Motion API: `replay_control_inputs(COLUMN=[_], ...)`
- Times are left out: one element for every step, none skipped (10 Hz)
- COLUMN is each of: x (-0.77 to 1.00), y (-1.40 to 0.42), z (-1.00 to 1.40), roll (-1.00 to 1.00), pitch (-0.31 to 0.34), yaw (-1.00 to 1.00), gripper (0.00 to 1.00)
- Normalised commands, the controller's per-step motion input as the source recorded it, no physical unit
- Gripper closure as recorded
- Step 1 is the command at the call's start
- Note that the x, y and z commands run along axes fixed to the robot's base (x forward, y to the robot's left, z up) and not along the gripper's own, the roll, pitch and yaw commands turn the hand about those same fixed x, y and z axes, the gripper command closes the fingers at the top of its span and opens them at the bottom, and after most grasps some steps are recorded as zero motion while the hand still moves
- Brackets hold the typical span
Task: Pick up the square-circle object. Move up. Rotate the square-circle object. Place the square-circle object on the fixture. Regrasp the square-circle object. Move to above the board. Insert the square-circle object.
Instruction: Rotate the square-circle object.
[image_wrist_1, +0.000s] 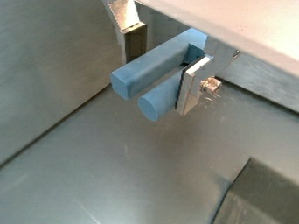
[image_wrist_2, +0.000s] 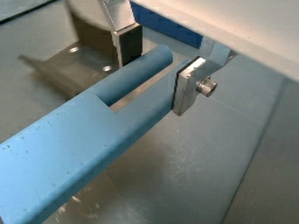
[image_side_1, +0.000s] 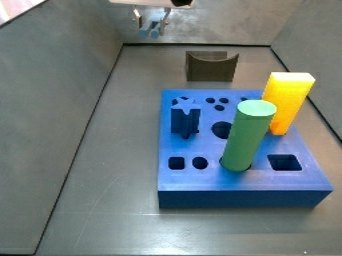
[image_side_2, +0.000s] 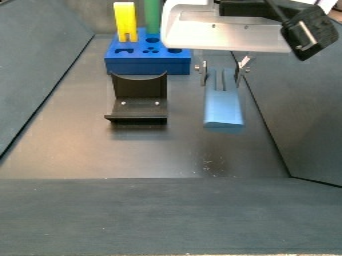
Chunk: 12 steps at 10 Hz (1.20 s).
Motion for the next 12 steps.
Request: replay_control_inputs(x=[0.02, 0.02, 0.02, 0.02, 0.02, 0.02, 0.02, 0.02, 0.02, 0.02, 0.02, 0.02], y=[0.01, 0.01, 0.01, 0.01, 0.01, 0.01, 0.01, 0.01, 0.01, 0.01, 0.01, 0.01], z=[-0.04, -0.04, -0.04, -0.04, -0.04, -0.04, -0.04, -0.04, -0.04, -0.04, -0.04, -0.04], roll=[0.00, 0.00, 0.00, 0.00, 0.00, 0.00, 0.00, 0.00, 0.00, 0.00, 0.00, 0.00], pitch=[-0.003, -0.003, -0.003, -0.003, -0.003, -0.004, -0.004, -0.004, -0.004, -0.004, -0.004, -0.004], yaw=[-1.00, -1.00, -1.00, -1.00, -1.00, -1.00, -1.00, -1.00, -1.00, -1.00, -1.00, -1.00], gripper=[1.00, 1.00, 1.00, 1.00, 1.00, 1.00, 1.00, 1.00, 1.00, 1.00, 1.00, 1.00])
